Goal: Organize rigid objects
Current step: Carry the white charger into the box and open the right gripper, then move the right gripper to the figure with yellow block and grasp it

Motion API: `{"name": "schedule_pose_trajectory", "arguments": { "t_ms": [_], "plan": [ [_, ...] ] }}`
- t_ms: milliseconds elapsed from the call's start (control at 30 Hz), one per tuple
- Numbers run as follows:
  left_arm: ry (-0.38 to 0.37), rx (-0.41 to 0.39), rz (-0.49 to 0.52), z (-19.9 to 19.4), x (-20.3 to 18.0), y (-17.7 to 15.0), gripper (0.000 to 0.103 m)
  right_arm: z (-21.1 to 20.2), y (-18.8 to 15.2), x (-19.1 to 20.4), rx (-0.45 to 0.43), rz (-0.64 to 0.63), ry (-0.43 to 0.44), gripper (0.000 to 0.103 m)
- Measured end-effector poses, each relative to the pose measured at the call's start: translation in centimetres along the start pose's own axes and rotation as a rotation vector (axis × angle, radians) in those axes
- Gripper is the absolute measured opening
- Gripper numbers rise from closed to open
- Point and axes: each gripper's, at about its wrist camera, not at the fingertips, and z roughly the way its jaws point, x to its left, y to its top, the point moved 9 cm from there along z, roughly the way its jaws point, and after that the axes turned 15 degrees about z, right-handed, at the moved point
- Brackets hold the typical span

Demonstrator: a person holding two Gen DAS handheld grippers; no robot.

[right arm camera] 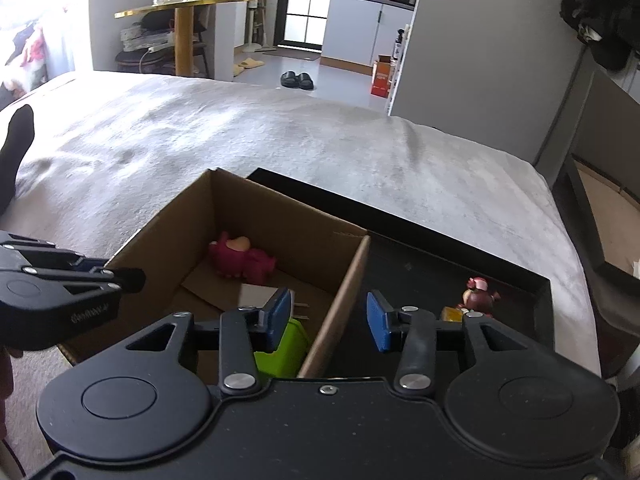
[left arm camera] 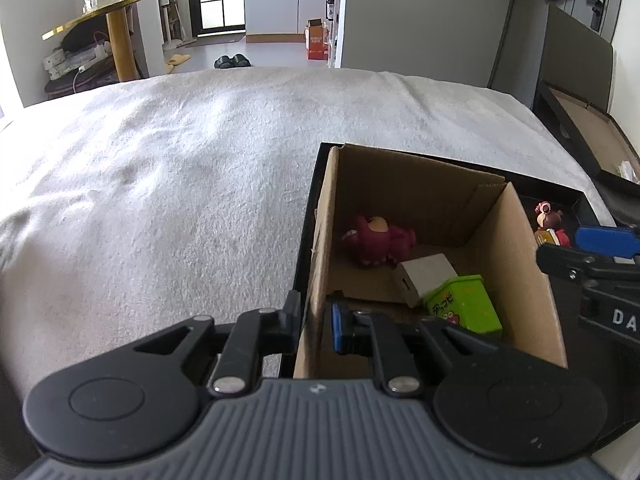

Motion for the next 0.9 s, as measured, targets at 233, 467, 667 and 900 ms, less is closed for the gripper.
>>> {"name": "schedule_pose_trajectory", "arguments": {
  "t_ms": [233, 467, 667, 900],
  "plan": [
    [0.03, 0.021, 0.021, -0.1, -0.3, 0.1, 0.04, -0.7, -0.5, -2.1, -0.001, 0.031, -0.022, 0.052],
    [0.038, 0.034, 0.035, -0.4, -0.8, 0.8, 0.07, -1.1, -0.8, -3.8, -0.002, 0.058, -0.035, 0.059],
    [0.042, 0.038, 0.053, -0.5, -1.7, 1.3, 0.077, -1.0, -1.0, -5.2, -0.002, 0.078, -0.035, 0.065],
    [0.062, 0.046, 0.082, -0.3, -2.4, 1.7, 0.082, -0.3, -1.7, -7.3, 0.014, 0.113, -0.055, 0.071]
  ]
}}
